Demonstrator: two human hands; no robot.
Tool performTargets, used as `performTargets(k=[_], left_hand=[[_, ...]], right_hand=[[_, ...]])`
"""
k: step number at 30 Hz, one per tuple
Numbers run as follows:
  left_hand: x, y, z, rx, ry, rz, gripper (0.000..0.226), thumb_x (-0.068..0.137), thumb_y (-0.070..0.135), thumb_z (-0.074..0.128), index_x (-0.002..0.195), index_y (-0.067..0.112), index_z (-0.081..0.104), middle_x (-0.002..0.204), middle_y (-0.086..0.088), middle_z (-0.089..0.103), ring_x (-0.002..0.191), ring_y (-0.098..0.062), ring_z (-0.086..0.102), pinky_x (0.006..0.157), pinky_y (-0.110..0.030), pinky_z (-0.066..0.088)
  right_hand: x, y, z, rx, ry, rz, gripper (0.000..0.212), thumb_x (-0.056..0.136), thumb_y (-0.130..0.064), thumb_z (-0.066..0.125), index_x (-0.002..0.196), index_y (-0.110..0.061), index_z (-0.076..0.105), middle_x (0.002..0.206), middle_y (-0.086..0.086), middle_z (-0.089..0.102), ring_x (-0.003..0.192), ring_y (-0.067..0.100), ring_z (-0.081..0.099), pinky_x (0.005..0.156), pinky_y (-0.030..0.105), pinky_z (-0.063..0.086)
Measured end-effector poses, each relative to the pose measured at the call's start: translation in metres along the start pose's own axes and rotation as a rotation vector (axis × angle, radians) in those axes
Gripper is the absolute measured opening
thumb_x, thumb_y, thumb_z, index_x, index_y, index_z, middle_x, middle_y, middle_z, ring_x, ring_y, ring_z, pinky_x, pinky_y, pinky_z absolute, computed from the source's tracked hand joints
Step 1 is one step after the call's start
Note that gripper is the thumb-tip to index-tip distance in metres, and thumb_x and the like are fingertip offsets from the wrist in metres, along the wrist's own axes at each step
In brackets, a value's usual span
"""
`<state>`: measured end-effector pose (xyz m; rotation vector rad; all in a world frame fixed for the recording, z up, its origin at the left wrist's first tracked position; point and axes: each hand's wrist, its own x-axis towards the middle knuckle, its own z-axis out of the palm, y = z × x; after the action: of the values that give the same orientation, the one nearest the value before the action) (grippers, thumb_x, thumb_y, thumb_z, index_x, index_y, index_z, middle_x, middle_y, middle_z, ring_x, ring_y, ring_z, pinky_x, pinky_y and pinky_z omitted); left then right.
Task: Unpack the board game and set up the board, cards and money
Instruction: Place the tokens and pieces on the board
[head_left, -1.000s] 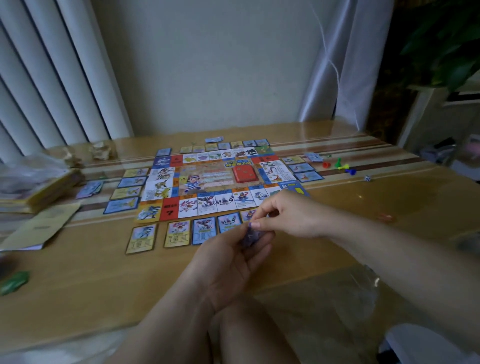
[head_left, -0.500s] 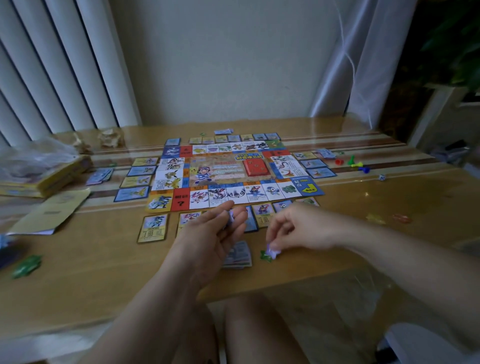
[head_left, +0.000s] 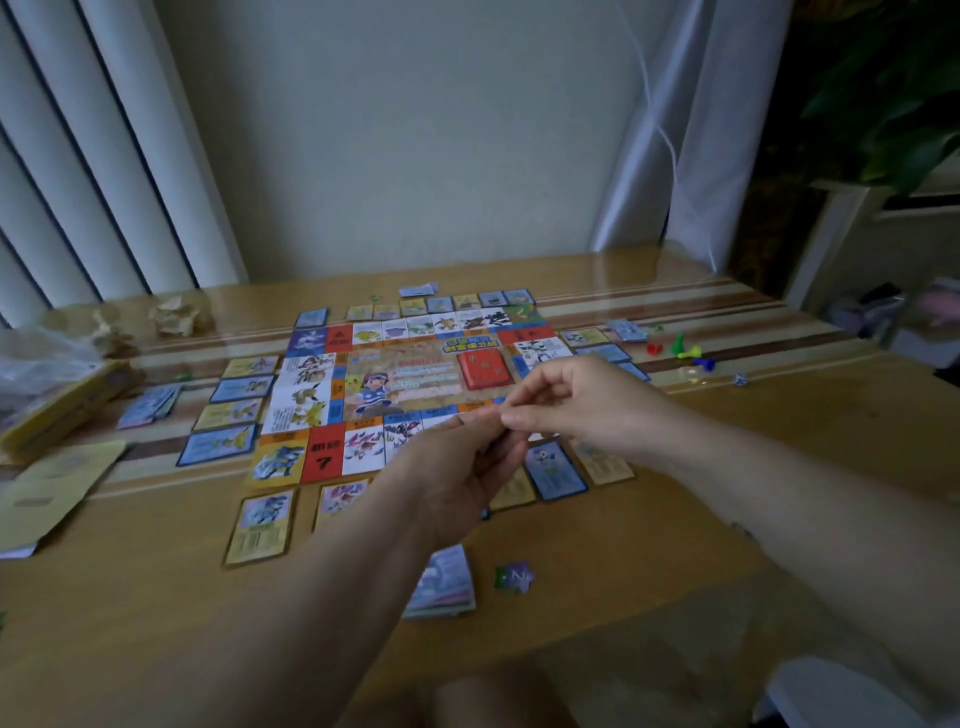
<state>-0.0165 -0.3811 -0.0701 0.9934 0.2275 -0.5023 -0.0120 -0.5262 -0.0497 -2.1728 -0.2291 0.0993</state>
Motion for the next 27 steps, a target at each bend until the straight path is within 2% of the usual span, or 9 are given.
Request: performTargets(k=[3, 6, 10, 13, 16, 19, 22, 24, 27], left_hand=[[0.022, 0.009, 0.021, 0.039, -0.016, -0.034, 0.011, 0.093, 0.009, 0.055, 0.089, 0.002, 0.063, 0.08, -0.01, 0.061, 0.067, -0.013, 0.061, 0.057, -0.021, 0.057], [0.046, 0.017, 0.044, 0.038, -0.05, -0.084, 0.016, 0.094, 0.013, 0.054, 0.092, -0.001, 0.061, 0.084, -0.012, 0.063, 0.074, -0.016, 0.063, 0.061, -0.027, 0.056], [0.08, 0.029, 0.072, 0.005, -0.112, -0.136, 0.021, 0.101, 0.015, 0.04, 0.099, -0.001, 0.055, 0.091, -0.016, 0.061, 0.1, -0.023, 0.059, 0.083, -0.035, 0.047], [0.108, 0.037, 0.084, 0.02, -0.12, -0.15, 0.022, 0.102, 0.006, 0.033, 0.107, -0.003, 0.053, 0.095, -0.018, 0.061, 0.111, -0.028, 0.058, 0.086, -0.039, 0.046], [0.139, 0.041, 0.093, 0.053, -0.13, -0.139, 0.032, 0.102, -0.001, 0.029, 0.13, -0.003, 0.045, 0.098, -0.017, 0.061, 0.101, -0.027, 0.06, 0.086, -0.039, 0.046], [0.167, 0.046, 0.096, 0.068, -0.14, -0.105, 0.037, 0.102, -0.003, 0.029, 0.137, -0.002, 0.04, 0.099, -0.012, 0.062, 0.084, -0.02, 0.062, 0.082, -0.035, 0.047], [0.189, 0.052, 0.092, 0.084, -0.148, -0.087, 0.036, 0.101, -0.002, 0.031, 0.134, -0.001, 0.044, 0.111, -0.012, 0.062, 0.084, -0.017, 0.063, 0.072, -0.035, 0.051], [0.2, 0.055, 0.089, 0.096, -0.14, -0.076, 0.032, 0.1, -0.002, 0.035, 0.128, 0.0, 0.049, 0.101, -0.011, 0.065, 0.084, -0.016, 0.064, 0.076, -0.034, 0.05], [0.211, 0.058, 0.082, 0.107, -0.125, -0.046, 0.028, 0.097, -0.002, 0.041, 0.122, 0.001, 0.053, 0.09, -0.01, 0.068, 0.077, -0.014, 0.067, 0.071, -0.03, 0.054]], right_hand=[[0.017, 0.011, -0.02, 0.1, 0.071, 0.041, 0.01, 0.078, -0.015, 0.075, 0.08, -0.018, 0.066, 0.077, -0.004, 0.068, 0.073, 0.005, 0.063, 0.07, 0.018, 0.049], [0.033, 0.025, -0.043, 0.154, 0.133, 0.071, 0.012, 0.08, -0.006, 0.073, 0.076, -0.015, 0.065, 0.071, -0.002, 0.065, 0.063, 0.002, 0.059, 0.058, 0.013, 0.045], [0.061, 0.051, -0.089, 0.202, 0.289, 0.15, 0.014, 0.082, -0.011, 0.07, 0.072, -0.019, 0.065, 0.06, -0.006, 0.06, 0.057, 0.006, 0.048, 0.05, 0.015, 0.036], [0.095, 0.089, -0.137, -0.032, 0.511, 0.236, 0.017, 0.081, -0.014, 0.072, 0.069, -0.023, 0.064, 0.078, 0.0, 0.065, 0.074, 0.013, 0.059, 0.067, 0.024, 0.045], [0.125, 0.13, -0.168, -0.213, 0.537, 0.358, 0.017, 0.08, -0.01, 0.071, 0.068, -0.019, 0.065, 0.09, 0.005, 0.069, 0.089, 0.017, 0.061, 0.079, 0.024, 0.043], [0.143, 0.158, -0.176, -0.278, 0.491, 0.441, 0.019, 0.081, -0.005, 0.069, 0.066, -0.017, 0.067, 0.089, 0.007, 0.07, 0.094, 0.021, 0.064, 0.086, 0.028, 0.047], [0.154, 0.173, -0.175, -0.348, 0.467, 0.481, 0.013, 0.078, -0.007, 0.072, 0.068, -0.015, 0.071, 0.091, 0.008, 0.071, 0.096, 0.023, 0.064, 0.091, 0.033, 0.05], [0.158, 0.182, -0.176, -0.393, 0.471, 0.522, 0.023, 0.077, -0.012, 0.075, 0.061, -0.025, 0.064, 0.088, 0.004, 0.07, 0.096, 0.023, 0.064, 0.092, 0.037, 0.049], [0.166, 0.18, -0.181, -0.438, 0.538, 0.489, 0.022, 0.079, -0.02, 0.074, 0.067, -0.03, 0.057, 0.095, -0.001, 0.065, 0.1, 0.022, 0.06, 0.094, 0.039, 0.047]])
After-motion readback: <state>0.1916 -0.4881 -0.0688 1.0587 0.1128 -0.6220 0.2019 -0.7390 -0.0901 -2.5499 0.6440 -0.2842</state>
